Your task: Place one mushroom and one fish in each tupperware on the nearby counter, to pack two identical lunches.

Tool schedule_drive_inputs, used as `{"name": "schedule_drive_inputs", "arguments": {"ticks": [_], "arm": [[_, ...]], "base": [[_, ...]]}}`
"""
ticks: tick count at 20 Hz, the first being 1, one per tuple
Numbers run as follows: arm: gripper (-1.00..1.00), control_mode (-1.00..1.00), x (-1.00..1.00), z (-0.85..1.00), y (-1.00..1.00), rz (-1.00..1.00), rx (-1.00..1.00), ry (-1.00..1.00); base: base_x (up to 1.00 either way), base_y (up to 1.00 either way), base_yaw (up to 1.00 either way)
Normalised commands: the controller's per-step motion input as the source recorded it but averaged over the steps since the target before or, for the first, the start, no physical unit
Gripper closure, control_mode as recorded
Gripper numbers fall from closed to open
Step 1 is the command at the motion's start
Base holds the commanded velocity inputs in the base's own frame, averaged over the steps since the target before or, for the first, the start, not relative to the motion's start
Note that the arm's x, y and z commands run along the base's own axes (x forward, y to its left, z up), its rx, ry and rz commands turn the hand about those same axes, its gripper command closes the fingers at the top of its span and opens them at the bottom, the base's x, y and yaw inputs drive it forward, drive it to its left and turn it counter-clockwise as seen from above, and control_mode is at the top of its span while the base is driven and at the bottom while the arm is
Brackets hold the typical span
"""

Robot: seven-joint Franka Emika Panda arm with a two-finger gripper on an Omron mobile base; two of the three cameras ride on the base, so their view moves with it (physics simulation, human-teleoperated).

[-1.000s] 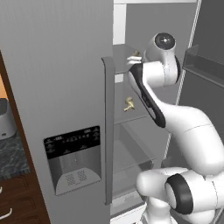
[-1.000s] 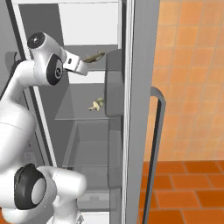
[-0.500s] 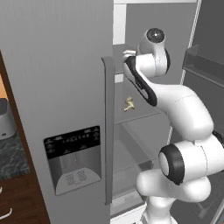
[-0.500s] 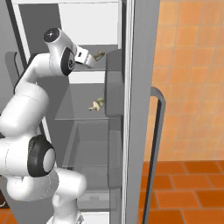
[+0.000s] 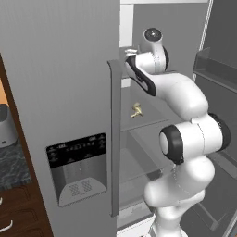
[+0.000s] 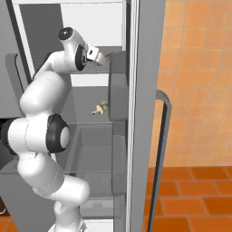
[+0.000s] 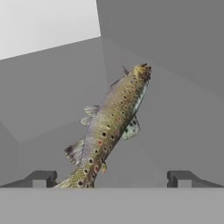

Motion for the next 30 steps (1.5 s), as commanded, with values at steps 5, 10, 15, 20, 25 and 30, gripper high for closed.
{"name": "schedule_drive_inputs", "arguments": {"ticks": [5, 10, 15, 20, 25, 30], "arm": [[-1.0, -1.0, 0.3, 0.02, -0.01, -0.06, 0.01, 0.02], [-1.0, -1.0, 0.0, 0.17, -0.06, 0.0, 0.08, 0.0], [-1.0, -1.0, 0.15, -0.05, -0.12, -0.01, 0.07, 0.0], [-1.0, -1.0, 0.51, -0.12, -0.18, -0.09, 0.07, 0.0], [-1.0, -1.0, 0.62, -0.02, -0.03, -0.14, 0.09, 0.03], [1.0, -1.0, 0.2, -0.3, -0.04, -0.08, 0.05, 0.07]], "base": [[0.0, 0.0, 0.0], [0.0, 0.0, 0.0], [0.0, 0.0, 0.0], [0.0, 0.0, 0.0], [0.0, 0.0, 0.0], [0.0, 0.0, 0.0]]}}
